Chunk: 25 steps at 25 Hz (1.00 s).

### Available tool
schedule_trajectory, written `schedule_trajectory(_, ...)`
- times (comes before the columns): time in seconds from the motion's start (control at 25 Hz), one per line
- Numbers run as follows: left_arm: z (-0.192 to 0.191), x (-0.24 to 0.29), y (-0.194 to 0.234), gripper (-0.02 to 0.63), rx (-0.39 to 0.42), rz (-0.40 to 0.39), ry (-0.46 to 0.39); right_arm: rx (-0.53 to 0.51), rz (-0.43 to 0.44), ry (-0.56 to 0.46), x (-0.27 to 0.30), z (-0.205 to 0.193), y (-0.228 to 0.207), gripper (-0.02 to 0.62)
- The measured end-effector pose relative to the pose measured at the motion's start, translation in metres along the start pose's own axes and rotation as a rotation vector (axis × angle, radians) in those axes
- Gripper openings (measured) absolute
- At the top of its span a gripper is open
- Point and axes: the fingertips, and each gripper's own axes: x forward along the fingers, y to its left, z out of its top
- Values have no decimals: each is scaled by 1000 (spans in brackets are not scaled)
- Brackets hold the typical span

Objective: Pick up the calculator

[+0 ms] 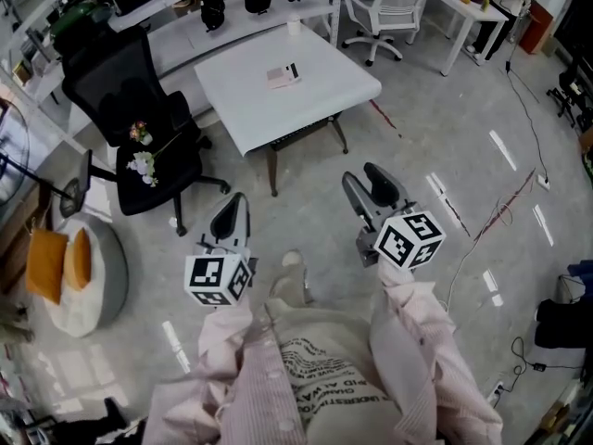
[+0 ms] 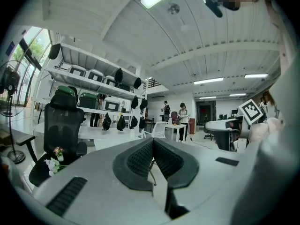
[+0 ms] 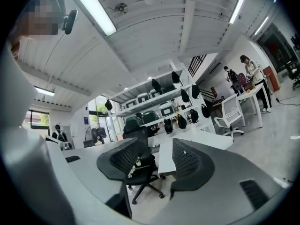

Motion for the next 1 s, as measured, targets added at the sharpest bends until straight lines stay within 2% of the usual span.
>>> schedule_trajectory(0.44,2,75,32,2,-31,-13,4,29,0,12,63,7,-37,199)
schedule_trajectory(1.0,6,202,112,2,-65,-13,49,73,-2,62,200,15,-94,199)
